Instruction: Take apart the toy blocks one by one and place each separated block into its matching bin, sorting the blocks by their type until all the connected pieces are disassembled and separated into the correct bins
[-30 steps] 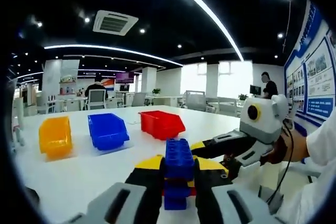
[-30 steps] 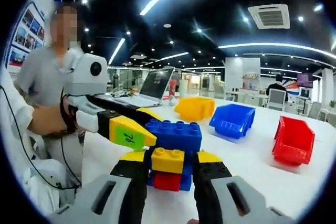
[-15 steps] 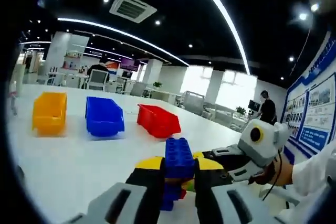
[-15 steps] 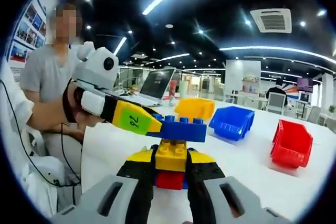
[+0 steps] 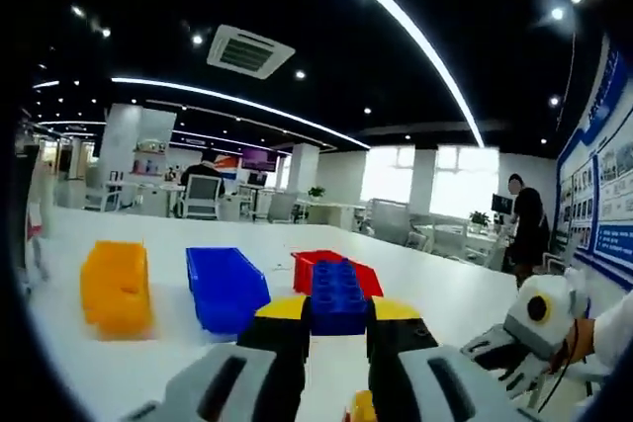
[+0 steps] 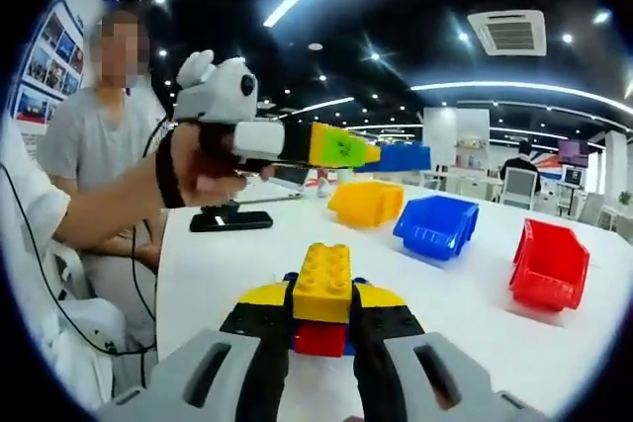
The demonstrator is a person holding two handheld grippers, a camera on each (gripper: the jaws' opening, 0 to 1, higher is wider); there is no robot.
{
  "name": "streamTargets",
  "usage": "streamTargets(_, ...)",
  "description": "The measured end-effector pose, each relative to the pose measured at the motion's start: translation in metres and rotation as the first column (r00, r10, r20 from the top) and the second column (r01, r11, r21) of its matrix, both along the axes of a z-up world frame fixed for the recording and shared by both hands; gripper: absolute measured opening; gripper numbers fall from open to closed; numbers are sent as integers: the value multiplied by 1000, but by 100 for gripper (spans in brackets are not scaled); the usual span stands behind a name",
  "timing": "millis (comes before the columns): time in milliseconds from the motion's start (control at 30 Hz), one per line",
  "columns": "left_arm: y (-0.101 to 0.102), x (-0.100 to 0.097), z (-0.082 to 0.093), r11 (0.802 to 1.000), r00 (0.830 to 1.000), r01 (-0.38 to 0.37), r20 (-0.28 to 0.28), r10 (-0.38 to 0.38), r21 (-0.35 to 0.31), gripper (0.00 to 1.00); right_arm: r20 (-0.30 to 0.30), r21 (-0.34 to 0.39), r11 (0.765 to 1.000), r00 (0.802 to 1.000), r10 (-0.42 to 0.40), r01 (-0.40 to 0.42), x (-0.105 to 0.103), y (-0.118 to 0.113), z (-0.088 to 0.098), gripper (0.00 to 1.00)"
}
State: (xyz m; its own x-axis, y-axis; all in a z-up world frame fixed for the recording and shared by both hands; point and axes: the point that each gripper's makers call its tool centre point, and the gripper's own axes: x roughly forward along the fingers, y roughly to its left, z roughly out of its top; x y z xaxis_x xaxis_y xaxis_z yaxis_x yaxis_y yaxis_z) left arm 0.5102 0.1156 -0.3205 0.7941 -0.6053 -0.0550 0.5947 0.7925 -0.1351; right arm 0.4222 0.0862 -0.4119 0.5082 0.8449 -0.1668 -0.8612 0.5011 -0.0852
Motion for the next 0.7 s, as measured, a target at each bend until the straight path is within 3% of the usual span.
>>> streamTargets(167,0,41,15,999,999,-43,21,43,10,24,-3,-2,1000,1000,1,-1,0,0,0,24)
streamTargets(267,-2,81,18,994,996,-91,30,90,60,24,-5,-4,1000,1000,2,-2,1,1,0,24)
streamTargets(467,11,146,-9,967,976,-213,-16,218,137,24,-7,-4,1000,1000,1,-1,3,1,0,24)
streamTargets(700,22,187,-40,934,952,-286,-44,302,212,24,-9,-3,1000,1000,3,-3,3,1,0,24)
